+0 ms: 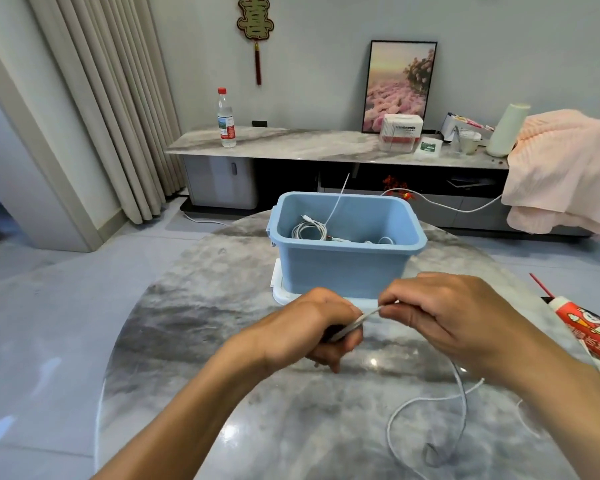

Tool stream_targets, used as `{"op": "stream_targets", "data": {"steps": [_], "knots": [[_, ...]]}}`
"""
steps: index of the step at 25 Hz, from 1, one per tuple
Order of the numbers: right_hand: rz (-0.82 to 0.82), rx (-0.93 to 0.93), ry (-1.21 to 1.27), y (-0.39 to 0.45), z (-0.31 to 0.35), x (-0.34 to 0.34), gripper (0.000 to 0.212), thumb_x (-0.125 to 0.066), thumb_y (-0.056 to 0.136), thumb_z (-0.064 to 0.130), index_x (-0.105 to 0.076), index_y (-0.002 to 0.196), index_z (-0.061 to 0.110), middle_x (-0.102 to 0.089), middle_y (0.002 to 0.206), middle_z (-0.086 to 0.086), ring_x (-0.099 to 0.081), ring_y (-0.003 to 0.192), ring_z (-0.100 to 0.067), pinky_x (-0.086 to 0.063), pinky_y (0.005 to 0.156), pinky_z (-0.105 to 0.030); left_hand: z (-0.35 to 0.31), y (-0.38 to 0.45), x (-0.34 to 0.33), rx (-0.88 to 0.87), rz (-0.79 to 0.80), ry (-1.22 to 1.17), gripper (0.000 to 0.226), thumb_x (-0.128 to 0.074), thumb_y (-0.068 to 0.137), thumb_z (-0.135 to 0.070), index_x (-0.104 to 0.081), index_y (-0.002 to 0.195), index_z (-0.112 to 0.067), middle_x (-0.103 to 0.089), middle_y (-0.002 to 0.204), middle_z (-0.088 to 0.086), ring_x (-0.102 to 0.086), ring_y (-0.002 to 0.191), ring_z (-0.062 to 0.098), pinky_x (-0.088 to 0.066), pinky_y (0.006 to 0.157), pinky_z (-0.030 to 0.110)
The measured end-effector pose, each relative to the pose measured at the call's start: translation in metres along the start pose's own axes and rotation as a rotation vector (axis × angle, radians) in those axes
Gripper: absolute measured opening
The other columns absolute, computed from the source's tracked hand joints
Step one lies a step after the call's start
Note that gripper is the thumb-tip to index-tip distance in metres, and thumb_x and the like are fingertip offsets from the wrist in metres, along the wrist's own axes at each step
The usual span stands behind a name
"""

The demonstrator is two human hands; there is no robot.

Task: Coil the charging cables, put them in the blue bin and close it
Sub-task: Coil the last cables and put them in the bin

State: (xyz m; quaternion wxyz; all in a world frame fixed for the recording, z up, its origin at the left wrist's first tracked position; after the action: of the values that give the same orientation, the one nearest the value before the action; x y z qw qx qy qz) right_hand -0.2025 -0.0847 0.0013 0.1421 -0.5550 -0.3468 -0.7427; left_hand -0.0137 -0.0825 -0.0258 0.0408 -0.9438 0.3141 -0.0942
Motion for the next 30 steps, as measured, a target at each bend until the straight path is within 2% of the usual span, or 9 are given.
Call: {"op": "stream_targets", "data": {"steps": [5,8,11,14,17,19,23,26,30], "knots": [[-0.085,0.079,-0.099,0.003,0.006,-0.010,0.017,-0.036,0.092,0.026,-0.053,0.094,0.026,-0.058,0.068,0.012,-0.051,0.057,-0.020,-0.043,0.043,-0.032,-0.003,-0.005,-0.001,-0.050,0.188,-0.405,0.026,-0.038,0.086,-0.019,-0.042,0.062,-0.014,-0.023,0.044,-0.004,-0.013,0.045,0.018,-0.043,0.061,0.033],[-0.018,-0.016,-0.041,0.006,-0.008,-0.021,0.019,-0.031,0.098,0.030,-0.050,0.093,0.030,-0.062,0.068,0.011,-0.054,0.059,-0.016,-0.046,0.051,-0.033,0.001,-0.003,0.000,-0.016,0.220,-0.496,0.027,-0.038,0.088,-0.025,-0.045,0.064,-0.014,-0.024,0.044,-0.004,-0.014,0.044,0.016,-0.041,0.061,0.032],[0.318,-0.362,0.859,-0.008,-0.011,-0.037,0.019,-0.043,0.104,0.027,-0.058,0.095,0.020,-0.063,0.063,0.001,-0.055,0.056,-0.016,-0.049,0.060,-0.035,0.002,-0.004,0.002,-0.010,0.216,-0.500,0.027,-0.040,0.089,-0.023,-0.046,0.064,-0.014,-0.022,0.045,-0.004,-0.015,0.042,0.014,-0.040,0.060,0.033],[0.103,-0.666,1.386,-0.013,0.004,-0.049,0.027,-0.057,0.088,0.037,-0.061,0.083,0.011,-0.038,0.052,-0.004,-0.031,0.038,-0.014,-0.032,0.038,-0.021,-0.001,-0.008,0.001,-0.068,0.262,-0.676,0.029,-0.036,0.095,-0.020,-0.047,0.069,-0.014,-0.024,0.048,-0.003,-0.018,0.044,0.014,-0.041,0.065,0.033],[-0.136,-0.545,1.060,-0.004,0.034,-0.066,0.031,-0.050,0.095,0.048,-0.063,0.080,0.024,-0.040,0.051,0.007,-0.030,0.043,-0.008,-0.026,0.042,-0.023,-0.003,-0.006,0.001,-0.206,0.103,-1.031,0.029,-0.034,0.098,-0.018,-0.052,0.076,-0.012,-0.034,0.053,-0.003,-0.028,0.047,0.013,-0.043,0.073,0.031],[-0.064,-0.404,0.709,-0.003,0.062,-0.082,0.021,-0.039,0.102,0.044,-0.055,0.099,0.031,-0.050,0.061,0.010,-0.045,0.055,-0.008,-0.038,0.054,-0.029,0.000,-0.001,0.007,-0.255,-0.177,-1.134,0.027,-0.039,0.096,-0.017,-0.057,0.077,-0.011,-0.036,0.056,-0.002,-0.033,0.047,0.012,-0.044,0.079,0.031],[0.067,-0.455,0.593,-0.004,0.080,-0.077,0.013,-0.044,0.101,0.031,-0.056,0.096,0.029,-0.066,0.088,0.009,-0.061,0.086,-0.009,-0.048,0.078,-0.031,0.012,0.008,0.007,-0.301,-0.539,-0.558,0.029,-0.038,0.101,-0.022,-0.057,0.084,-0.009,-0.049,0.054,0.002,-0.046,0.050,0.013,-0.046,0.083,0.042],[0.127,-0.492,0.513,-0.007,0.061,-0.050,0.022,-0.055,0.092,0.027,-0.057,0.070,0.025,-0.057,0.059,0.011,-0.051,0.060,-0.004,-0.045,0.064,-0.030,0.014,0.011,-0.009,-0.416,-0.531,0.038,0.032,-0.037,0.101,-0.025,-0.060,0.085,-0.010,-0.057,0.062,0.000,-0.052,0.058,0.012,-0.046,0.064,0.029],[-0.047,-0.437,0.436,-0.015,0.031,-0.006,0.016,-0.066,0.088,0.036,-0.068,0.074,0.028,-0.062,0.058,0.012,-0.055,0.057,-0.005,-0.048,0.060,-0.036,0.018,0.011,0.001,-0.311,-0.495,0.232,0.034,-0.038,0.098,-0.034,-0.058,0.075,-0.018,-0.051,0.057,-0.005,-0.048,0.054,0.015,-0.041,0.057,0.033]]}}
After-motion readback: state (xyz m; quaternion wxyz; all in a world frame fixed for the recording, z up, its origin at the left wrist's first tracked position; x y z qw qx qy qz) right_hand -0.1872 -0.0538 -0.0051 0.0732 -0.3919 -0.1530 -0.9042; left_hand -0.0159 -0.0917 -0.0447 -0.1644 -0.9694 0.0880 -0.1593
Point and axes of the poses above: each hand's wrist, its own y-axis towards the middle knuckle, its own x-axis out of the back of the hand, z = x × y, the point moved 2 cm from there along y, towards the middle knuckle
